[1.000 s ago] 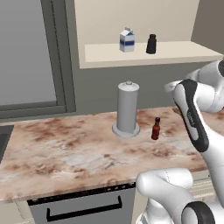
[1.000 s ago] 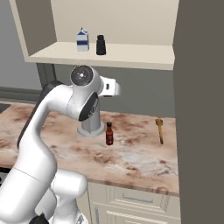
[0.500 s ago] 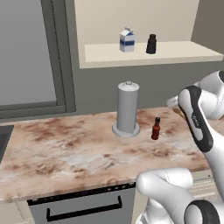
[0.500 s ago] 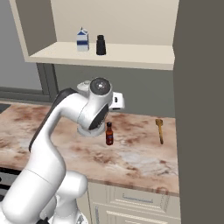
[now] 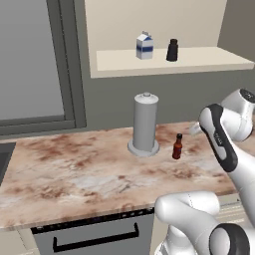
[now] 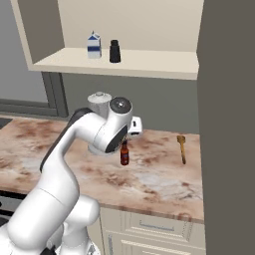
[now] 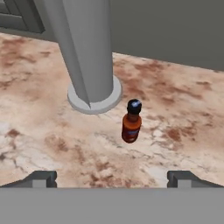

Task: Pick the condiment bottle and shaker from the counter and place them in the cabinet.

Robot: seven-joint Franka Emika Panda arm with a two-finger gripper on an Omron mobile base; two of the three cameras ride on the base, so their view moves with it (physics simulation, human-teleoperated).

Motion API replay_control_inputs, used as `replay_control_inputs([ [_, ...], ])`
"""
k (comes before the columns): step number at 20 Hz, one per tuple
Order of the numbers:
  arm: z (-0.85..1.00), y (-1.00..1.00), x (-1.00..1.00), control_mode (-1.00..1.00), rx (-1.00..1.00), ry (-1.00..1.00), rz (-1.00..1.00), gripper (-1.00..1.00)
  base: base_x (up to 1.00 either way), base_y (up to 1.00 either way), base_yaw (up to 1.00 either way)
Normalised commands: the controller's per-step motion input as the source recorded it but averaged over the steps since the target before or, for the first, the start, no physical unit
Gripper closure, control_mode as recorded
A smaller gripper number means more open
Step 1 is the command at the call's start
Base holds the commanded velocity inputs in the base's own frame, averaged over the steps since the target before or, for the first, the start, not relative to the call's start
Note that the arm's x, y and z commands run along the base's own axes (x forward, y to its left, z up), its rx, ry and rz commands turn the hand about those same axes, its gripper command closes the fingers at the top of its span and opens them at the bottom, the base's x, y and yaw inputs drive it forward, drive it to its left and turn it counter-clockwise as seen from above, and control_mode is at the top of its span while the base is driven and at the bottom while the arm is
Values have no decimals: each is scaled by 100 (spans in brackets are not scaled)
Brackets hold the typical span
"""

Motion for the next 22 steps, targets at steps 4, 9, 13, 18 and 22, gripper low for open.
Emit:
replay_control_inputs([
  [4, -42, 5, 0, -100, -11, 9, 0, -100, 0, 0, 0],
  [9, -39, 3, 0, -100, -4, 5, 0, -100, 0, 0, 0],
  [13, -31, 1, 0, -100, 0, 0, 0, -100, 0, 0, 0],
  [18, -27, 14, 0, -100, 0, 0, 0, -100, 0, 0, 0],
  [22, -14, 23, 0, -100, 0, 0, 0, -100, 0, 0, 0],
])
